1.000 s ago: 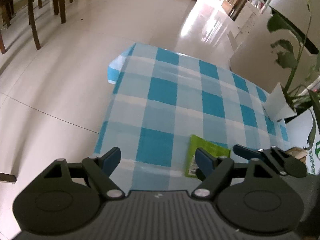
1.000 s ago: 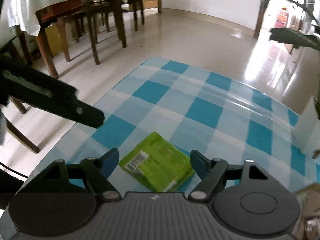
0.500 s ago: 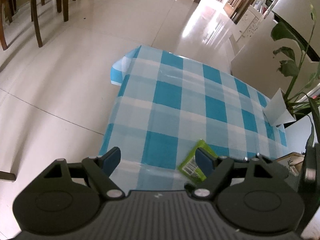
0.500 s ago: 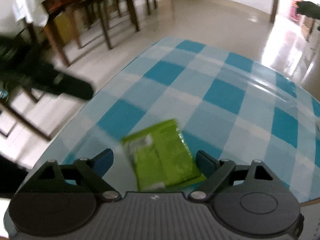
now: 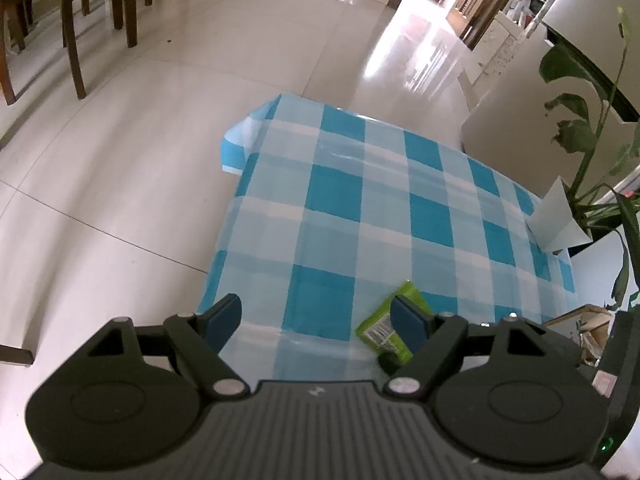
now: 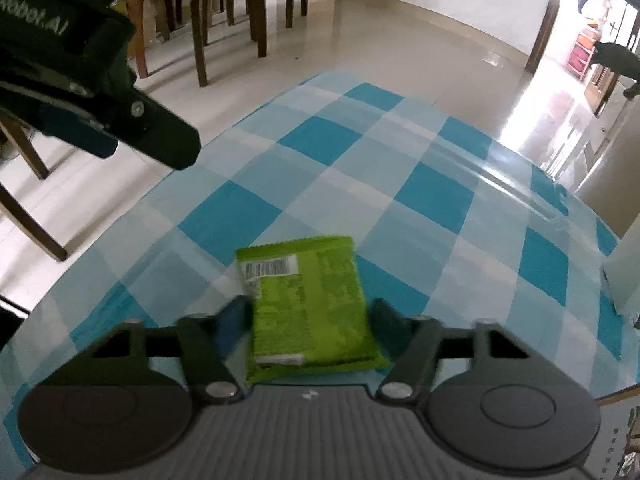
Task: Organize snacks
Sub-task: 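Grasp the green bag on the tablecloth with the right tool, then lift and carry the green bag over the cardboard box with the right tool, then open the right tool to drop the green bag into the box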
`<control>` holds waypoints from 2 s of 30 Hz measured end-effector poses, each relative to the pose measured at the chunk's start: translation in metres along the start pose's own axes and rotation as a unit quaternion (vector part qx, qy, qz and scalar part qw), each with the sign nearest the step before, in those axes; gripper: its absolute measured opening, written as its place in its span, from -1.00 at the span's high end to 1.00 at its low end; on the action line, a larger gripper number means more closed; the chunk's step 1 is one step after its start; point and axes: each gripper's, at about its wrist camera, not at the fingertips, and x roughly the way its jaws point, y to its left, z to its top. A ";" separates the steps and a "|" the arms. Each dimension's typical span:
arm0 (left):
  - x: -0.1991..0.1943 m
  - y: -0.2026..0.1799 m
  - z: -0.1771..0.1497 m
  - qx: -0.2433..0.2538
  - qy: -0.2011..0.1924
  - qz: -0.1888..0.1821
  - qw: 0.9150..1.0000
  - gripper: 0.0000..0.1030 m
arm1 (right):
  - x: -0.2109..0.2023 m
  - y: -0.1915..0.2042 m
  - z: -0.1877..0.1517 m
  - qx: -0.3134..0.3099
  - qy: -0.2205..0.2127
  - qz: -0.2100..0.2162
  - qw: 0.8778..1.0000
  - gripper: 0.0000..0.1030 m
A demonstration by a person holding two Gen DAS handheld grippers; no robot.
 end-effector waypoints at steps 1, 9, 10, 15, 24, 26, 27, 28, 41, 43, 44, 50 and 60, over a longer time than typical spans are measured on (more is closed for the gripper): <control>0.000 0.000 0.000 0.000 -0.001 0.001 1.000 -0.58 | -0.001 -0.001 0.000 0.005 -0.001 -0.001 1.000 -0.21; -0.005 -0.002 0.000 0.004 -0.009 0.004 1.000 -0.58 | -0.013 0.000 0.003 0.036 -0.011 -0.028 0.999 -0.09; -0.005 -0.002 0.000 0.004 -0.010 0.007 1.000 -0.58 | -0.017 0.001 0.004 0.044 -0.015 -0.035 0.998 -0.09; -0.005 -0.003 0.000 -0.003 -0.014 0.017 1.000 -0.58 | -0.048 -0.003 0.008 0.083 -0.039 -0.058 0.994 -0.09; -0.001 -0.028 -0.010 0.018 -0.009 -0.002 1.000 -0.58 | -0.122 -0.029 -0.016 0.169 -0.088 -0.104 0.976 -0.09; -0.001 -0.039 -0.014 0.030 -0.007 -0.012 0.999 -0.58 | -0.137 -0.039 -0.027 0.192 -0.094 -0.113 0.970 -0.09; -0.001 -0.045 -0.016 0.038 -0.007 -0.017 0.999 -0.58 | -0.144 -0.042 -0.032 0.199 -0.096 -0.120 0.968 -0.09; -0.002 -0.051 -0.019 0.047 -0.008 -0.023 0.999 -0.58 | -0.149 -0.045 -0.037 0.204 -0.098 -0.126 0.966 -0.09; -0.007 -0.117 -0.053 0.129 -0.010 -0.058 0.990 -0.58 | -0.186 -0.075 -0.093 0.281 -0.086 -0.186 0.938 -0.09; -0.006 -0.124 -0.058 0.135 -0.007 -0.061 0.989 -0.58 | -0.187 -0.077 -0.099 0.285 -0.081 -0.192 0.936 -0.09; -0.007 -0.127 -0.060 0.138 -0.006 -0.061 0.988 -0.58 | -0.188 -0.078 -0.101 0.288 -0.078 -0.195 0.934 -0.09; -0.008 -0.147 -0.070 0.151 -0.001 -0.071 0.986 -0.58 | -0.191 -0.088 -0.114 0.311 -0.062 -0.212 0.925 -0.09; -0.014 -0.179 -0.085 0.174 0.001 -0.089 0.981 -0.58 | -0.203 -0.104 -0.131 0.351 -0.054 -0.243 0.903 -0.61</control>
